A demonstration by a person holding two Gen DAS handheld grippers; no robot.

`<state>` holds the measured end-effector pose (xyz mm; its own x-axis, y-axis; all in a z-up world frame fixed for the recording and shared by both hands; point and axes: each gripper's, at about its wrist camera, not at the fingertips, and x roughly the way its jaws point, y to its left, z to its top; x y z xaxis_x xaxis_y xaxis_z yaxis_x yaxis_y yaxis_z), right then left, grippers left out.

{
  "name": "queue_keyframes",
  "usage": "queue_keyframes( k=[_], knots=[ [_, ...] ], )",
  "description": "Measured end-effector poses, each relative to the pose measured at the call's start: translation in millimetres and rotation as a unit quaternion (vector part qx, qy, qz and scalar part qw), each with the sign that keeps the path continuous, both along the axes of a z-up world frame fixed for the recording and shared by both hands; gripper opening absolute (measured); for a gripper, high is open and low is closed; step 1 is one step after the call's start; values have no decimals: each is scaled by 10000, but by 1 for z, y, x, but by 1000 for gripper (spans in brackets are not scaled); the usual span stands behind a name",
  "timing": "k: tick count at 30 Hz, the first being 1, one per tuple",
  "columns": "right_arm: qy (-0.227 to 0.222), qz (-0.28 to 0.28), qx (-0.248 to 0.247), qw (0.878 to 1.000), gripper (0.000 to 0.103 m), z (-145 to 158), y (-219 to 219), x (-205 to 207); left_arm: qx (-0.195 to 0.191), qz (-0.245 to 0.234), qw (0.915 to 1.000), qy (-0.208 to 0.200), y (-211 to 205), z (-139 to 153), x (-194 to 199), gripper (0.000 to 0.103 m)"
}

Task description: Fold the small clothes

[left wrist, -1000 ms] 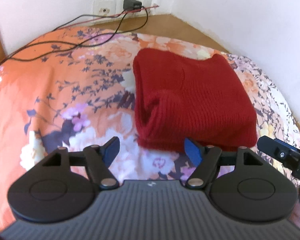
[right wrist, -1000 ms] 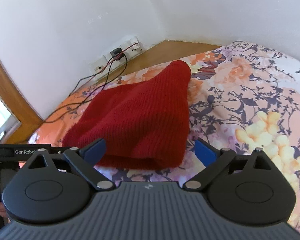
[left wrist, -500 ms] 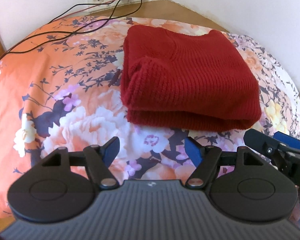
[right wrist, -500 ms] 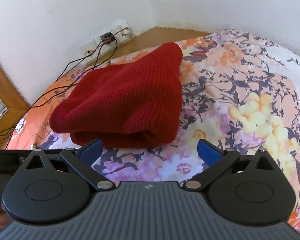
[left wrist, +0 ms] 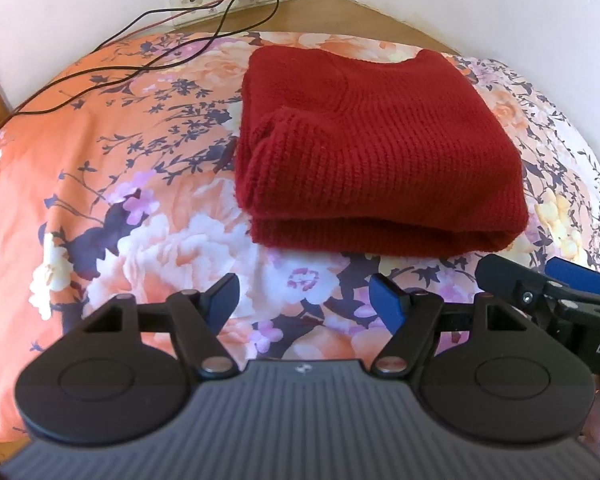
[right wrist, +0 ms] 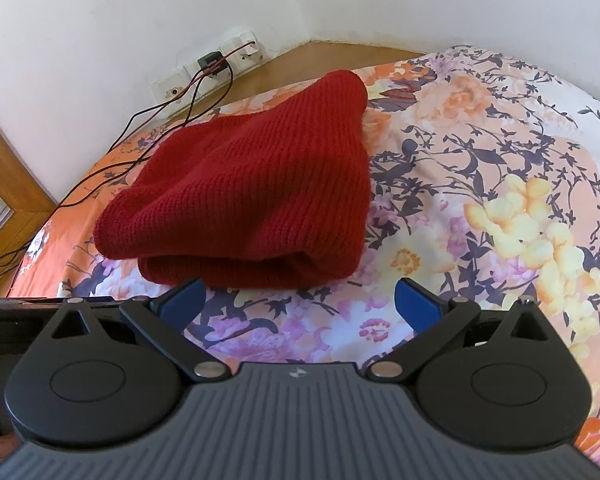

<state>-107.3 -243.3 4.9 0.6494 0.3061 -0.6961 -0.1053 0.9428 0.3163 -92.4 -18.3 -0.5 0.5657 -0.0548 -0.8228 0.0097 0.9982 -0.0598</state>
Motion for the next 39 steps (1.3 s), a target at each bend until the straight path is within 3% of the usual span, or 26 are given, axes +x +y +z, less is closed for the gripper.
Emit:
queue_keyframes(
  k=[39],
  knots=[
    [-25, 91, -50, 9999, 103, 0, 2, 2, 35, -67, 9999, -80, -2, 2, 0, 73]
  ],
)
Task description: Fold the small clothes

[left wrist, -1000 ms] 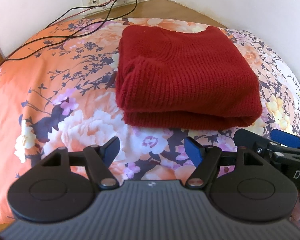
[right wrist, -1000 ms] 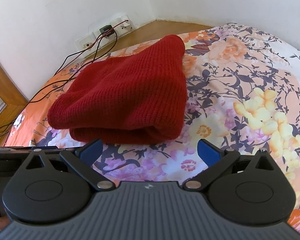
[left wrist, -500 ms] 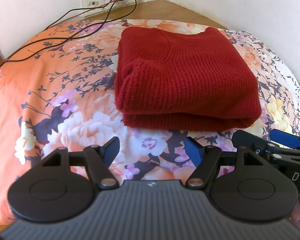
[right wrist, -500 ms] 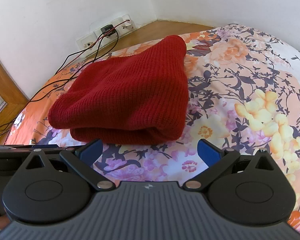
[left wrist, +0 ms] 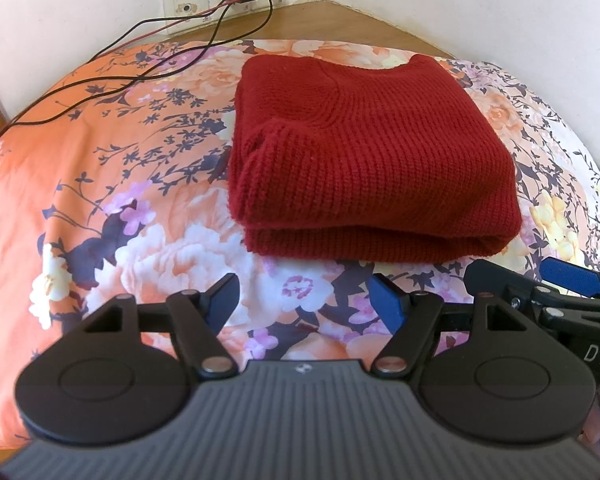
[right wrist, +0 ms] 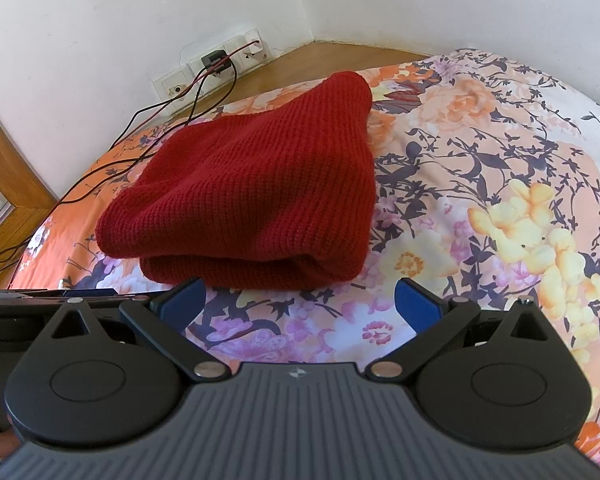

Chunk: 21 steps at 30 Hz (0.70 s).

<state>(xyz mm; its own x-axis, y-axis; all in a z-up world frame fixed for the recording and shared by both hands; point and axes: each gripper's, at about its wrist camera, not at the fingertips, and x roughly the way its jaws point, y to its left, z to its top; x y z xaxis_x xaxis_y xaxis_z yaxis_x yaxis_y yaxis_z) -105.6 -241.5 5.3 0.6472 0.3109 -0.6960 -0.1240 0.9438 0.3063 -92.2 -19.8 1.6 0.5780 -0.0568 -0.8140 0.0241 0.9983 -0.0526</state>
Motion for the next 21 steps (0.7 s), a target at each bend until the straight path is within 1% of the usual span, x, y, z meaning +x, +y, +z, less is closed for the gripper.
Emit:
queue_keyframes(
  k=[21],
  knots=[
    [-7, 9, -5, 10000, 103, 0, -1, -1, 16, 8, 10000, 4, -2, 1, -1, 73]
  ],
)
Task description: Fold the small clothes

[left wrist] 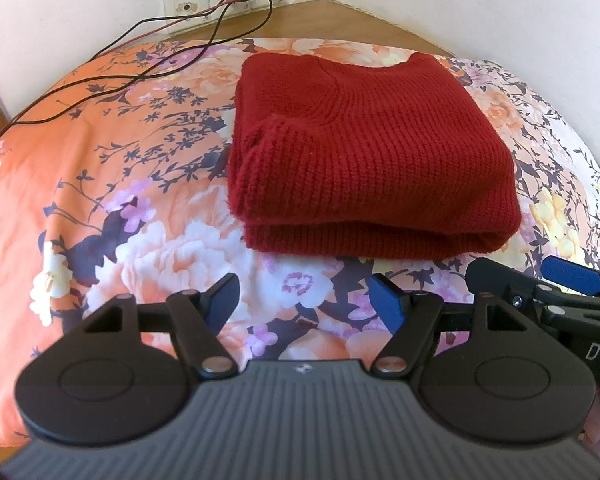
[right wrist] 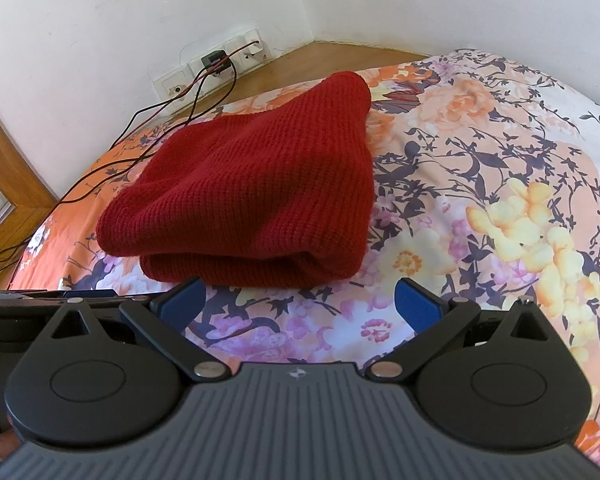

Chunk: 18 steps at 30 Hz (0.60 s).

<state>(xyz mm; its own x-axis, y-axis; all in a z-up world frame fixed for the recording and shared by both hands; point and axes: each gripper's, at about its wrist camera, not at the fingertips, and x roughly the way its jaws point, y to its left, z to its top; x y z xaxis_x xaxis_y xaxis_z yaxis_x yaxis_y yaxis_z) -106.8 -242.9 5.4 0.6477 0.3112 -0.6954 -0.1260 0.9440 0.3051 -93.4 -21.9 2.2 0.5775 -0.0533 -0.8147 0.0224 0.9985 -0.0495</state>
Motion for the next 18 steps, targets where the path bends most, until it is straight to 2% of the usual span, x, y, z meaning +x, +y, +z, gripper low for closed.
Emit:
queue_keyframes(
  k=[18],
  knots=[
    [8, -10, -3, 10000, 103, 0, -1, 0, -4, 3, 10000, 13, -1, -1, 1, 73]
  ],
)
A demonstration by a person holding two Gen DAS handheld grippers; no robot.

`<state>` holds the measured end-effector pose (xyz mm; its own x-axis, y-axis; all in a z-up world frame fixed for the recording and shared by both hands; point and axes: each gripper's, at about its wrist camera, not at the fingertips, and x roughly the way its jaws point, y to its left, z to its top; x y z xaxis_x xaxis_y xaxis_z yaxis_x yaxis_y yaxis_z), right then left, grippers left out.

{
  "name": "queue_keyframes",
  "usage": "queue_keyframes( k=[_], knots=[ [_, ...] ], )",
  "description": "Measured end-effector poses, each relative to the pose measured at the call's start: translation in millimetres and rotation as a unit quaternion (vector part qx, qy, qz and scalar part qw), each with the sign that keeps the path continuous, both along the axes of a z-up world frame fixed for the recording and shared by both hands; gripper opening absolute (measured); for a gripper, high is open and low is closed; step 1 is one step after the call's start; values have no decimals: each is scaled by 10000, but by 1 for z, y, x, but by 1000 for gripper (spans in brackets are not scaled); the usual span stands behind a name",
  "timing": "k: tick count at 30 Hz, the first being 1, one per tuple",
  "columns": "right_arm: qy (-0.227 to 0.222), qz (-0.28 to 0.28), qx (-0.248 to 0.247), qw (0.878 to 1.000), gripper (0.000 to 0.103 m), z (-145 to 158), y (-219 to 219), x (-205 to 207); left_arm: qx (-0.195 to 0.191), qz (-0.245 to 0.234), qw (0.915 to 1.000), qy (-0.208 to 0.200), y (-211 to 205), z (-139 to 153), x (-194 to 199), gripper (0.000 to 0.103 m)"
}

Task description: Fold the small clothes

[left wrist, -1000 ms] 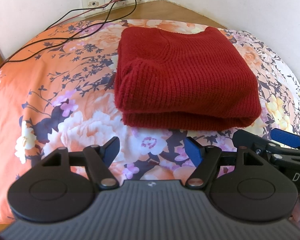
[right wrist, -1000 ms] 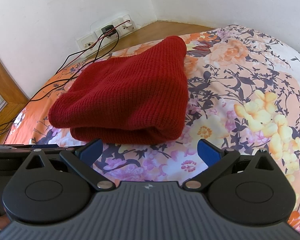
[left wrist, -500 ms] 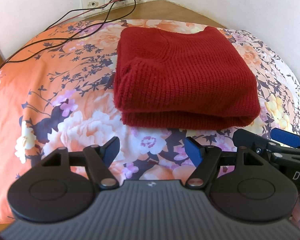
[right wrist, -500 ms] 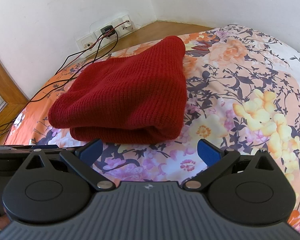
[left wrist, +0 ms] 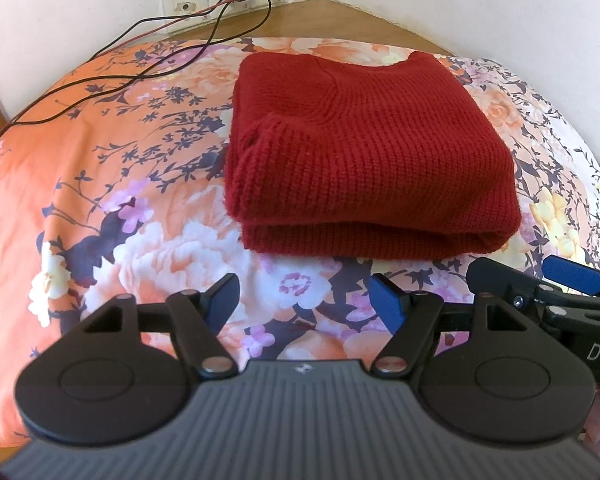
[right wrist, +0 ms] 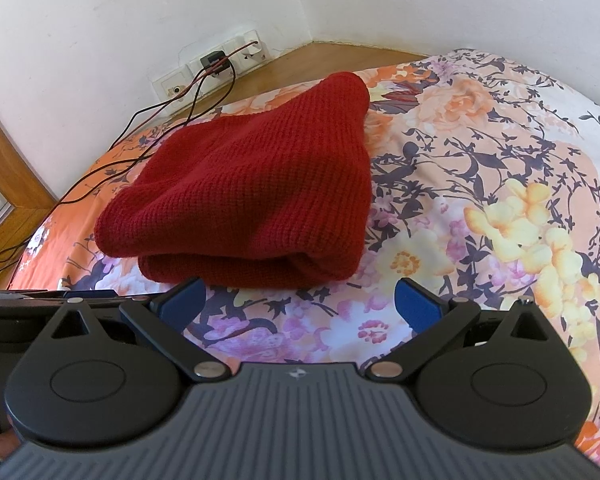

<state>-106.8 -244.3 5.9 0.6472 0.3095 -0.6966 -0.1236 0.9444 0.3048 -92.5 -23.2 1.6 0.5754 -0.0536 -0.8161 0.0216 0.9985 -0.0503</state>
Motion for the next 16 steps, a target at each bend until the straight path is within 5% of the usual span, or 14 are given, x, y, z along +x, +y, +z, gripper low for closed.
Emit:
queue_keyframes(
  k=[16],
  knots=[
    [12, 3, -2, 10000, 103, 0, -1, 2, 33, 25, 10000, 86, -1, -6, 5, 73]
  ],
)
